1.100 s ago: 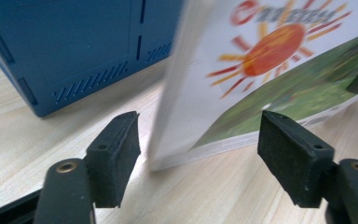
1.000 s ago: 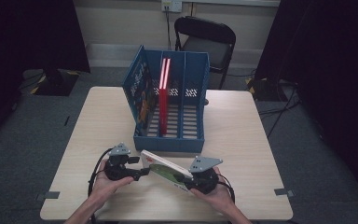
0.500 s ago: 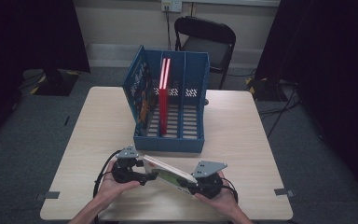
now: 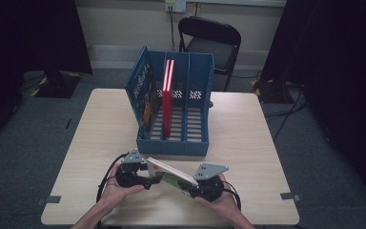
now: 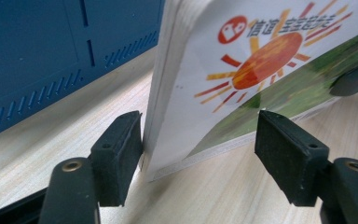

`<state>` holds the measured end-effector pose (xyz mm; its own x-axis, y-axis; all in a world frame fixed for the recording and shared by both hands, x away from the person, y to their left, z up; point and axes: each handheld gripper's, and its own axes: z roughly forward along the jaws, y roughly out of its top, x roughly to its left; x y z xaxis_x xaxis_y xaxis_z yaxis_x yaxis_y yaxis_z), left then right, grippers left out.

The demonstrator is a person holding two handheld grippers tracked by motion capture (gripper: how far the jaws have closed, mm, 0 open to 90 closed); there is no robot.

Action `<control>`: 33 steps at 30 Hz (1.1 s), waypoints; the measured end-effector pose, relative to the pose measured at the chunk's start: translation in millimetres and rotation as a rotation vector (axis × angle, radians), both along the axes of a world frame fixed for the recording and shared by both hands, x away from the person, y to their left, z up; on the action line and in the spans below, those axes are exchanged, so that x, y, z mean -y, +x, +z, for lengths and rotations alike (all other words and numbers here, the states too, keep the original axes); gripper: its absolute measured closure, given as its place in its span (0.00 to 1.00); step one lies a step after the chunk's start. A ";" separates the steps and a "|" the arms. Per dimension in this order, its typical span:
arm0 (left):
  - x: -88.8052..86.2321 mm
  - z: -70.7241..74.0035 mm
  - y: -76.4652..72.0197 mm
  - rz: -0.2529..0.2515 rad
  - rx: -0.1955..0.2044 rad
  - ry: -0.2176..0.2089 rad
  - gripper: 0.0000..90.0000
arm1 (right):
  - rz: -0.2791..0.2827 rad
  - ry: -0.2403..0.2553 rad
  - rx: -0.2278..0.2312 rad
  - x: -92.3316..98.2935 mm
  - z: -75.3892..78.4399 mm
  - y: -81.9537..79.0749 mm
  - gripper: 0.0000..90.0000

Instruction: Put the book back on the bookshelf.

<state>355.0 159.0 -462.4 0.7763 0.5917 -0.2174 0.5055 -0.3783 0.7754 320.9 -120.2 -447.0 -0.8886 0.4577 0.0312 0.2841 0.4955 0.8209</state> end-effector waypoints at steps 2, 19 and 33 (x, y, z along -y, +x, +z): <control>0.4 -0.1 0.0 0.002 0.001 0.000 0.36 | -0.006 -0.005 0.006 -2.1 -2.7 0.2 0.82; -10.7 0.7 2.1 0.027 -0.019 -0.018 0.29 | -0.020 -0.015 0.000 -1.0 -0.7 -1.7 0.85; -35.7 0.3 6.7 0.138 -0.056 -0.024 0.26 | -0.072 0.066 -0.022 21.9 13.2 -1.2 0.85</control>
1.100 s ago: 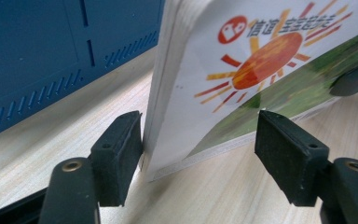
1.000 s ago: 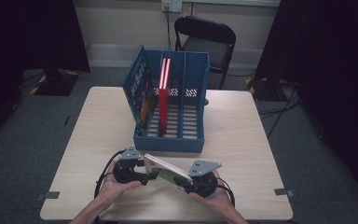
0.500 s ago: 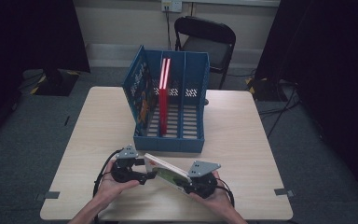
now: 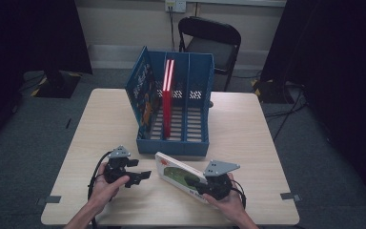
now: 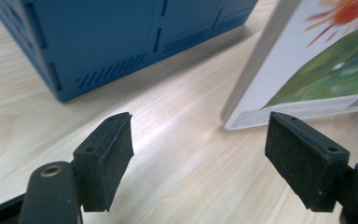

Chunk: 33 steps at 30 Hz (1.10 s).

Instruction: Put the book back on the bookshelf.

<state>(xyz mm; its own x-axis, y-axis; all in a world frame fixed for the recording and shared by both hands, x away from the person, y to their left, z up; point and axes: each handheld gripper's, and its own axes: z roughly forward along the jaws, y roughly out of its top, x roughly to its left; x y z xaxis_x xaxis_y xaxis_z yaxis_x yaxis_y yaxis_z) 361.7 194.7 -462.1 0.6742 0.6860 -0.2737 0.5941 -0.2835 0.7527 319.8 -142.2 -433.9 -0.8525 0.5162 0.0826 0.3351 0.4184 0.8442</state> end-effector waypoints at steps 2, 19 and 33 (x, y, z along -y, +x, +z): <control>-1.5 -0.3 0.3 0.010 -0.002 0.003 0.26 | -0.001 0.017 0.000 2.4 2.9 -0.1 0.85; -15.3 -0.4 1.9 0.051 -0.007 0.025 0.20 | -0.001 0.047 0.027 8.2 21.2 -4.3 0.85; -16.0 -0.3 0.9 0.062 -0.004 0.036 0.17 | 0.022 0.046 0.069 5.6 43.6 -4.7 0.85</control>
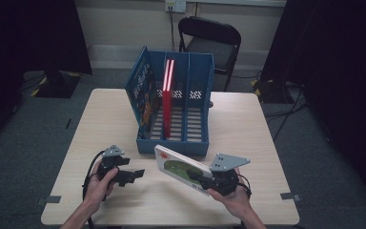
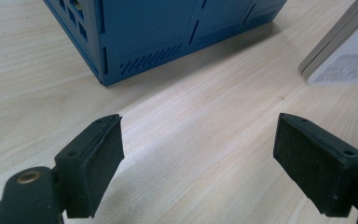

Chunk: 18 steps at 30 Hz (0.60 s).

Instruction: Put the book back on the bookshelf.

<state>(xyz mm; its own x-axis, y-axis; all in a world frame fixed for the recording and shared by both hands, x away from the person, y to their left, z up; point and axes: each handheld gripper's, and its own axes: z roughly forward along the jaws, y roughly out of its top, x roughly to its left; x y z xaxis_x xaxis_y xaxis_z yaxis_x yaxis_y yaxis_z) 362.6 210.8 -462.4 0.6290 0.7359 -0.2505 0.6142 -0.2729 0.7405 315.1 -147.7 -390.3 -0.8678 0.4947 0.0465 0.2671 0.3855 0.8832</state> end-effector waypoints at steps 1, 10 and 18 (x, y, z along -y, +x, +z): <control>-0.1 -0.1 0.1 0.000 0.000 0.001 0.17 | 0.000 0.006 0.002 0.7 2.4 0.2 0.85; -0.3 -0.3 0.3 0.003 -0.002 0.010 0.17 | -0.028 0.023 0.028 6.3 14.8 5.0 0.85; -0.9 -0.1 0.6 0.001 -0.007 0.015 0.17 | -0.079 0.040 0.040 19.3 22.5 9.1 0.85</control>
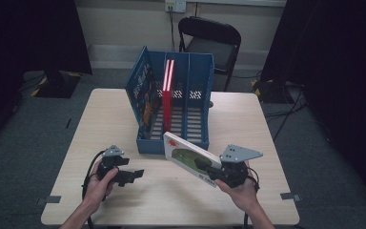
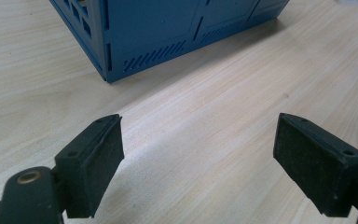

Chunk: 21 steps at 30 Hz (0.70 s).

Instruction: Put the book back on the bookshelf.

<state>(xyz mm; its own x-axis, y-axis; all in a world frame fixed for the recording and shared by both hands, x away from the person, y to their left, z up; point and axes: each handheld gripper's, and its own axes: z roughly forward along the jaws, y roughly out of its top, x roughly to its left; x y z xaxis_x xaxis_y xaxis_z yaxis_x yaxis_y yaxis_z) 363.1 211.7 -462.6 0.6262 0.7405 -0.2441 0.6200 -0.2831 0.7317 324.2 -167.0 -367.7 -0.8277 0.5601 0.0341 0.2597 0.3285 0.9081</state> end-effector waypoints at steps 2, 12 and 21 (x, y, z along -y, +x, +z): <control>0.1 0.0 0.1 -0.001 0.000 0.001 0.17 | -0.016 0.002 0.002 3.0 2.3 1.1 0.85; -0.2 0.0 -0.1 -0.001 0.002 -0.001 0.17 | -0.096 0.000 0.008 9.9 9.0 14.0 0.85; -1.3 0.2 -0.1 -0.004 0.015 -0.002 0.17 | -0.171 0.009 0.015 11.0 13.8 25.8 0.85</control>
<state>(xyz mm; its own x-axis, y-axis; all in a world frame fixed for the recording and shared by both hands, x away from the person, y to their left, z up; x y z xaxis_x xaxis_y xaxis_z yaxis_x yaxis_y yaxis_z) 363.0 213.0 -462.3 0.6327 0.7375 -0.2361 0.6081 -0.2844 0.7412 350.0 -178.0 -353.9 -0.7207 0.6927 0.0280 0.2976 0.2727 0.9149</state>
